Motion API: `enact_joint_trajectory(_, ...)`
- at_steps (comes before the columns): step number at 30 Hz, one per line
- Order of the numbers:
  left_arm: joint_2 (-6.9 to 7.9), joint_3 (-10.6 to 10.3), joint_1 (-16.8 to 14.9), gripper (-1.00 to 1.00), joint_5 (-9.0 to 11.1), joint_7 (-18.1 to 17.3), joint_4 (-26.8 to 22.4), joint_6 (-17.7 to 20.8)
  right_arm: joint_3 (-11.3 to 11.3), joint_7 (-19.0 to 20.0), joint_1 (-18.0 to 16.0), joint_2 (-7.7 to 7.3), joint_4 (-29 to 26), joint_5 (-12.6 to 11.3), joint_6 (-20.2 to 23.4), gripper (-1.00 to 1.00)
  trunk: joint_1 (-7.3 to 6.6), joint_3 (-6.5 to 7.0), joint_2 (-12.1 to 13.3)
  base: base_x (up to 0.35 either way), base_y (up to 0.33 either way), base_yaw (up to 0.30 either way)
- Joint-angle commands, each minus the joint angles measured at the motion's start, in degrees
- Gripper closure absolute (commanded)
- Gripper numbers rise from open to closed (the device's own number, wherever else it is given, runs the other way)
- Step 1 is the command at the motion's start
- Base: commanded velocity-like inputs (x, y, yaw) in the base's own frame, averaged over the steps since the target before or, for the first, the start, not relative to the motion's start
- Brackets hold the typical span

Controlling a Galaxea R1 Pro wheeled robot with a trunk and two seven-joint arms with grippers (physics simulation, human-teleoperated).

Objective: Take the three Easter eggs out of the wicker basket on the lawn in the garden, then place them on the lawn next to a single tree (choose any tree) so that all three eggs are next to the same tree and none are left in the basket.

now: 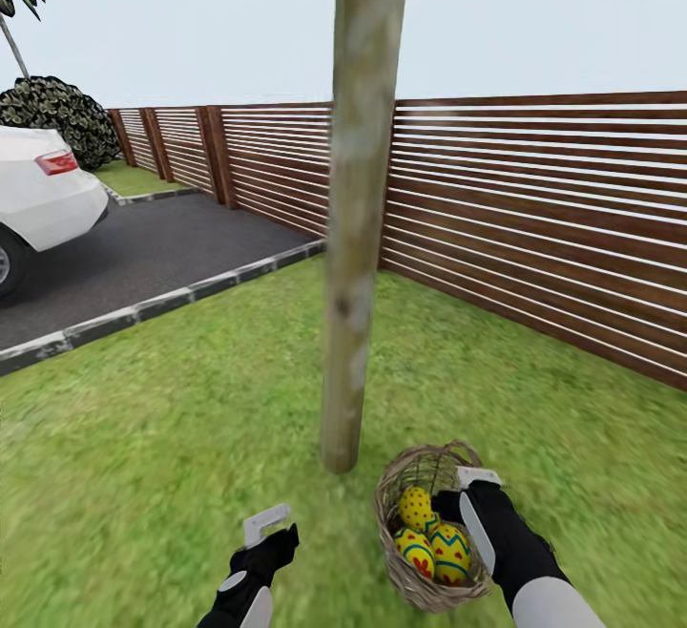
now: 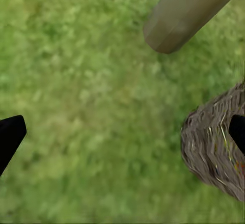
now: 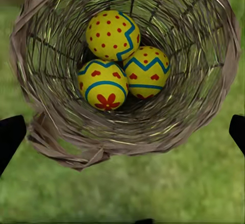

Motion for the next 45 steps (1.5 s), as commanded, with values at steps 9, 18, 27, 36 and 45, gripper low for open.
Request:
enact_joint_trajectory(9, 0.06, -0.37, -0.02, -1.00, 0.34, 0.43, -0.17, 0.19, -0.12, -0.24, -0.03, 0.29, 3.67, -0.13, 0.17, -1.00, 0.02, -0.06, -0.03, 0.085, 0.148, 0.000)
enact_joint_trajectory(18, 0.09, -0.33, -0.02, -1.00, 0.33, 0.72, -0.20, 0.33, -0.08, -0.23, -0.05, 0.17, 4.23, -0.12, 0.23, -1.00, 1.55, -1.31, -2.84, 0.006, 0.011, 0.000)
enact_joint_trajectory(27, -0.09, -0.09, -0.02, -1.00, 0.63, 2.00, -6.39, 8.65, -0.08, -0.23, -0.05, 0.15, 4.26, -0.08, 0.24, -1.00, 3.53, -2.93, -6.45, 0.000, 0.000, 0.000)
enact_joint_trajectory(36, -0.09, 0.12, -0.02, -1.00, 1.68, 6.06, -9.34, 13.28, -0.14, -0.23, -0.05, 0.08, 4.26, -0.07, 0.11, -1.00, 5.51, -4.54, -10.06, 0.000, 0.000, 0.000)
enact_joint_trajectory(45, -0.02, 0.13, -0.02, -1.00, 1.86, 6.56, -9.49, 13.46, -0.17, -0.23, -0.05, 0.08, 4.26, -0.06, -0.10, -1.00, 7.48, -6.16, -13.67, 0.000, 0.000, 0.000)
